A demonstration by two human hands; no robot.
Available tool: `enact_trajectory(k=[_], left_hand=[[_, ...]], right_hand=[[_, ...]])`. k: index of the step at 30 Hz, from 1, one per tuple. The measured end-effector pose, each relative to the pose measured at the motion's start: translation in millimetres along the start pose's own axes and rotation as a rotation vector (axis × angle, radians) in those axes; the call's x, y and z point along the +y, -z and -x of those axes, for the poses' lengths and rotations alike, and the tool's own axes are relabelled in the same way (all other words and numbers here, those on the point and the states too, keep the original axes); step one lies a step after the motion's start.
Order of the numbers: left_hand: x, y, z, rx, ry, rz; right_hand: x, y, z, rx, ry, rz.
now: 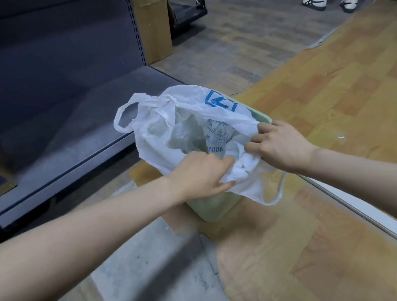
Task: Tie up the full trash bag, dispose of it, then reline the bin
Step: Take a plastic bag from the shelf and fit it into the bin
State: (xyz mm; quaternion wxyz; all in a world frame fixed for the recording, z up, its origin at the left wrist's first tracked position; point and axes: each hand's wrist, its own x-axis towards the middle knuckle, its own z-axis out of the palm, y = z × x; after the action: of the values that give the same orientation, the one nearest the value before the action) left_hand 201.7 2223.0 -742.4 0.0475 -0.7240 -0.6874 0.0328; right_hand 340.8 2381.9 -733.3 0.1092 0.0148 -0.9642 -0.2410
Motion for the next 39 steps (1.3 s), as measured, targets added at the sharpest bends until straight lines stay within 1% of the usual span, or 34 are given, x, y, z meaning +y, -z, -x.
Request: enact_trajectory(k=[2,5,9,12,14,16,20,23,26,28,31,33,35,37,39], left_hand=[[-6.2,-5.7,2.9,0.005,0.025,-0.009],[-19.1,-10.4,10.3,-0.009,0.004,-0.061],[-37.6,-13.8,19.1,-0.028,-0.017,-0.072],[-47.4,-16.3,24.6,-0.035,-0.022,-0.074],[-53.7,-17.7,27.0,-0.062,-0.003,-0.077],[-60.4,-17.7,29.7,-0.096,0.001,-0.089],[-74.1,-16.7,36.4,-0.109,-0.005,-0.114],[-82.0,-16.5,41.3,-0.099,0.008,-0.076],[-83.1,-13.7,41.4,-0.104,-0.003,-0.033],[-78.9,-11.8,38.0,-0.089,0.002,-0.028],[-66.7,-7.7,31.8,0.022,-0.016,0.024],[-52.5,-3.8,25.3,0.088,-0.054,0.012],[-33.8,-2.3,16.1,0.113,-0.080,-0.001],[-17.5,-3.3,7.1,0.064,-0.045,0.019],[-9.3,-4.9,1.4,-0.012,0.031,0.039]], right_hand=[[-1.3,-1.1,-2.0,0.023,0.001,-0.030],[9.9,-1.7,1.7,0.029,-0.017,-0.078],[29.8,-1.2,15.9,-0.047,-0.078,-0.133],[30.4,-6.3,19.1,-0.098,-0.146,-0.225],[30.1,-11.6,19.2,-0.181,-0.199,-0.275],[29.2,-14.0,18.7,-0.199,-0.204,-0.298],[27.6,-9.8,19.3,-0.203,-0.126,-0.364],[27.2,-11.8,16.3,-0.184,-0.120,-0.395],[26.1,-11.0,5.6,-0.141,-0.119,-0.341],[24.5,-7.1,-0.8,-0.070,-0.047,-0.251],[21.4,-3.0,-6.7,0.081,0.060,-0.087],[14.4,-1.3,-9.2,0.132,0.101,-0.051],[3.1,-1.1,-14.8,0.158,0.158,-0.025],[-10.8,0.1,-21.3,0.143,0.203,-0.031],[-18.6,0.4,-25.0,0.117,0.236,-0.079]])
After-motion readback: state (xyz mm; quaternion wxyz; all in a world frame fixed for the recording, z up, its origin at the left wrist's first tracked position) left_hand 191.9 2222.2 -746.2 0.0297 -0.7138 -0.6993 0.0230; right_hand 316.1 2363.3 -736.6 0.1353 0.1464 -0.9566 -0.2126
